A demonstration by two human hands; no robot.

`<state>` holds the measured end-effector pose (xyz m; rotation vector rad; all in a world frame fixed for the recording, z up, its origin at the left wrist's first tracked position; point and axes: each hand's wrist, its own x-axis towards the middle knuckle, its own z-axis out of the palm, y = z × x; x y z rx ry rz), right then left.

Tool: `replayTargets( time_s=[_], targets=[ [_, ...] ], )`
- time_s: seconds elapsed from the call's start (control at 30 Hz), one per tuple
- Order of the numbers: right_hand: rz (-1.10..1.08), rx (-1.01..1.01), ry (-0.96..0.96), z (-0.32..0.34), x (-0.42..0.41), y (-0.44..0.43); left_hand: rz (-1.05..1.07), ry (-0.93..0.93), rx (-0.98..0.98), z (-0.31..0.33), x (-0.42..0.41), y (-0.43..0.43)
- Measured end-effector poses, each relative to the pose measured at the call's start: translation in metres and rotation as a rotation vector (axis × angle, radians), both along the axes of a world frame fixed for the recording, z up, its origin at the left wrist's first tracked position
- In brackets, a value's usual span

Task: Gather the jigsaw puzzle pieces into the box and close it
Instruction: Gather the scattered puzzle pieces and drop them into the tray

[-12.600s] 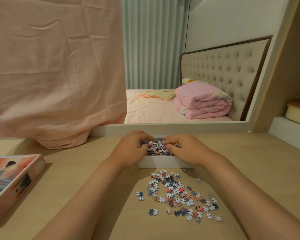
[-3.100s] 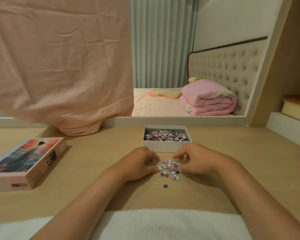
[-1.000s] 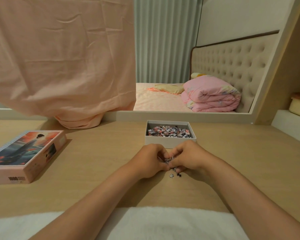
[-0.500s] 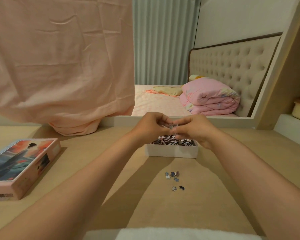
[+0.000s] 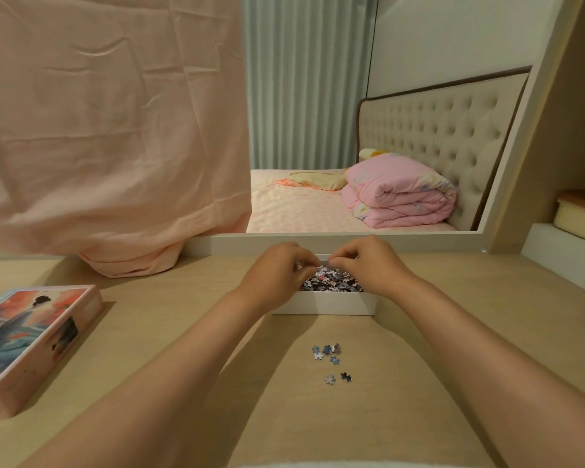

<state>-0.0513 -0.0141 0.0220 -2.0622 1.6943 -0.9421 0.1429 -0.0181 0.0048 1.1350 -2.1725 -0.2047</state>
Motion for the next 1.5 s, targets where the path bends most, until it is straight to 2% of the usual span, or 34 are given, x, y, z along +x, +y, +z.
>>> replayTargets(
  time_s=[0.1, 0.23, 0.33, 0.4, 0.6, 0.87, 1.1, 1.3, 1.43, 1.5],
  targets=[
    [0.029, -0.048, -0.009, 0.002, 0.000, 0.015, -0.038, -0.016, -0.016, -0.001, 0.002, 0.022],
    [0.052, -0.051, 0.003, 0.000, 0.006, 0.035, -0.082, -0.148, 0.159, -0.013, 0.006, 0.047],
    [0.142, 0.074, 0.049, -0.004, 0.007, 0.051, -0.135, -0.271, 0.277, -0.025, 0.011, 0.060],
    [0.203, 0.171, 0.105, -0.015, 0.009, 0.061, -0.145, -0.308, 0.262, -0.033, 0.012, 0.063],
    [0.307, 0.340, 0.166, -0.029, 0.001, 0.076, -0.162, -0.253, 0.202, -0.038, 0.010, 0.070],
    [0.354, 0.365, 0.400, -0.023, -0.005, 0.091, -0.161, -0.230, 0.286, -0.032, 0.012, 0.084],
    [0.298, 0.341, 0.184, -0.033, -0.002, 0.089, -0.188, -0.076, 0.286, -0.039, 0.004, 0.084],
    [0.261, 0.320, 0.149, -0.036, 0.005, 0.088, -0.045, -0.258, 0.211, -0.031, 0.012, 0.084],
    [0.258, 0.323, 0.139, -0.038, 0.010, 0.088, -0.061, -0.272, 0.256, -0.031, 0.008, 0.085],
    [0.255, 0.336, 0.130, -0.037, 0.010, 0.088, -0.042, -0.221, 0.296, -0.032, 0.009, 0.085]
  ],
)
